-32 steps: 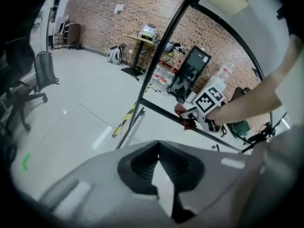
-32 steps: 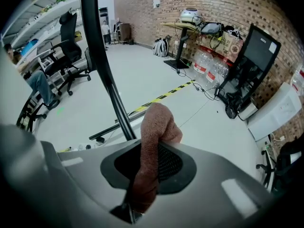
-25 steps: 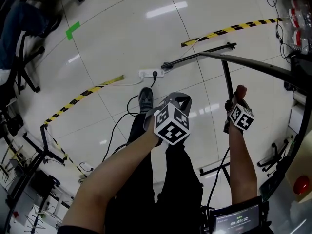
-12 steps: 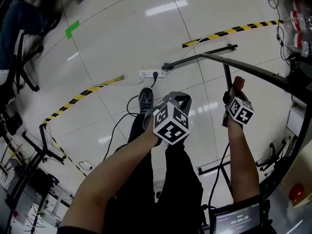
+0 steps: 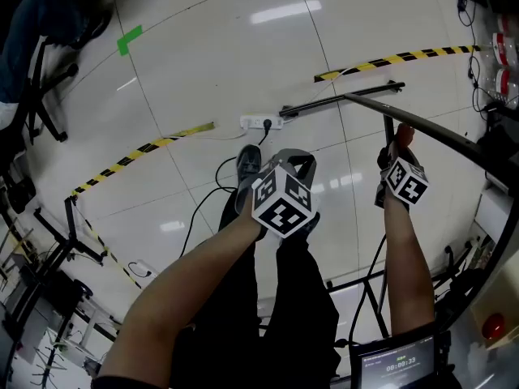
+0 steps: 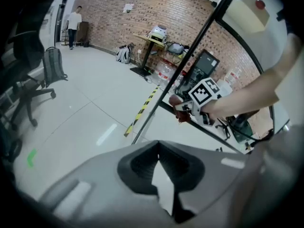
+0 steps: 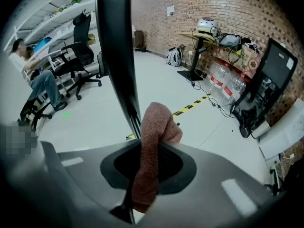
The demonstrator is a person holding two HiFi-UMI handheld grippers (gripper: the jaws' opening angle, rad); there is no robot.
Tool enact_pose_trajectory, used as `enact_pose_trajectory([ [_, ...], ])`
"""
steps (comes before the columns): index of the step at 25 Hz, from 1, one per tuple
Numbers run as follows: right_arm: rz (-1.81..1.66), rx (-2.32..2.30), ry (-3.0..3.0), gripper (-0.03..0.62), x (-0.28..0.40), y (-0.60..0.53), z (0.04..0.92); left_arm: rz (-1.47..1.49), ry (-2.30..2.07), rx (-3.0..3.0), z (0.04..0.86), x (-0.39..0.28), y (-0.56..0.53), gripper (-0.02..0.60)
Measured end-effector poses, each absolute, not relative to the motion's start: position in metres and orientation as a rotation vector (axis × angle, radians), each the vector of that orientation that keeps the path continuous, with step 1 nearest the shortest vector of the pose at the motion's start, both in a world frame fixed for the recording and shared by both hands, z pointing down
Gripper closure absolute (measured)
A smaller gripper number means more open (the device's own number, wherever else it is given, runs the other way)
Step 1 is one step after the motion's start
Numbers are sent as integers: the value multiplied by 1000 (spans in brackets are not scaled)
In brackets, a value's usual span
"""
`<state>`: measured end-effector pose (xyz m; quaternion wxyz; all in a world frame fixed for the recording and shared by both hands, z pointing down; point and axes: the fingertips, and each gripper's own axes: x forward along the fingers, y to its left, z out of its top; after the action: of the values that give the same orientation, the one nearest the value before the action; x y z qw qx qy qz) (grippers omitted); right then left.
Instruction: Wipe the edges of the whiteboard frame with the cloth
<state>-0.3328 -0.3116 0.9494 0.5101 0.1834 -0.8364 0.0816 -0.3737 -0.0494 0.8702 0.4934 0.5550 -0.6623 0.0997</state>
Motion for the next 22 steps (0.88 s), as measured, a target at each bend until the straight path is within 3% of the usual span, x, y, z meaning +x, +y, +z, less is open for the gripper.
enact_pose_trajectory([
  [12, 229, 442, -2068, 530, -367, -304, 947, 218, -1616, 1334, 872, -382, -47, 578],
  [22, 764, 481, -2229, 530, -406, -293, 934, 217, -1576, 1418, 882, -372, -56, 577],
])
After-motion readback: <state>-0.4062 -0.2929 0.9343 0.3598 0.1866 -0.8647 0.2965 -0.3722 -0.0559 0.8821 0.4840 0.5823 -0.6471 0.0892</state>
